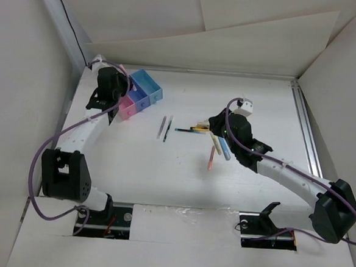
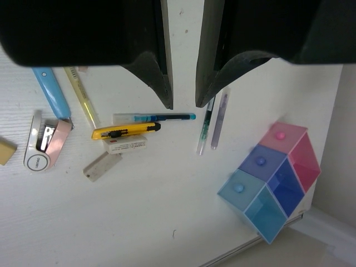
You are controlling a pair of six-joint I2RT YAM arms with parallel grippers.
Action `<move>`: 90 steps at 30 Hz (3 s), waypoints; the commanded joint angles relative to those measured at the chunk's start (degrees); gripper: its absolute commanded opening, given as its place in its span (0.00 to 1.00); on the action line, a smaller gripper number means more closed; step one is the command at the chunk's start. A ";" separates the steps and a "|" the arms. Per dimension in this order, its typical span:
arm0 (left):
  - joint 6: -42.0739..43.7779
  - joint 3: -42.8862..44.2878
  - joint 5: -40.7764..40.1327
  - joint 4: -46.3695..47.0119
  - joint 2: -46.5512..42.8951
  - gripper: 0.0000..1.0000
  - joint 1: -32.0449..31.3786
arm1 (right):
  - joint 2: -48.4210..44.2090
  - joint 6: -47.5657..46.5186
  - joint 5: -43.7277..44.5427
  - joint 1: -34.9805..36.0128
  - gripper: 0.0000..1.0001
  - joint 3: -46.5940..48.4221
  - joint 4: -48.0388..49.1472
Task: Sort the stationery into containers
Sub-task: Place the pen in the storage box, then pick up the pen from the center of the board.
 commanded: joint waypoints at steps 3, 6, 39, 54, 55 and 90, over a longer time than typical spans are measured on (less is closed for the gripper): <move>-4.52 3.52 4.51 -1.04 6.72 0.01 4.98 | -0.71 0.16 -0.23 -0.24 0.29 2.59 0.65; -4.52 4.22 3.89 -1.05 9.27 0.01 6.21 | -0.71 0.16 -0.23 -0.24 0.29 2.59 0.65; 8.21 -4.03 -8.41 2.29 2.34 0.27 -8.18 | -1.24 -0.37 -0.76 -0.24 0.29 2.59 0.65; 15.70 -10.72 -7.09 0.79 13.76 0.22 -23.14 | -0.71 -0.37 -0.14 -0.24 0.26 2.59 0.65; 15.70 -11.51 -7.70 1.50 13.15 0.25 -23.14 | -0.19 -0.37 -0.14 -0.24 0.26 2.59 0.65; 4.90 -6.16 -9.65 0.09 2.96 0.00 -16.39 | 0.35 -0.37 -0.67 -0.24 0.26 2.59 0.65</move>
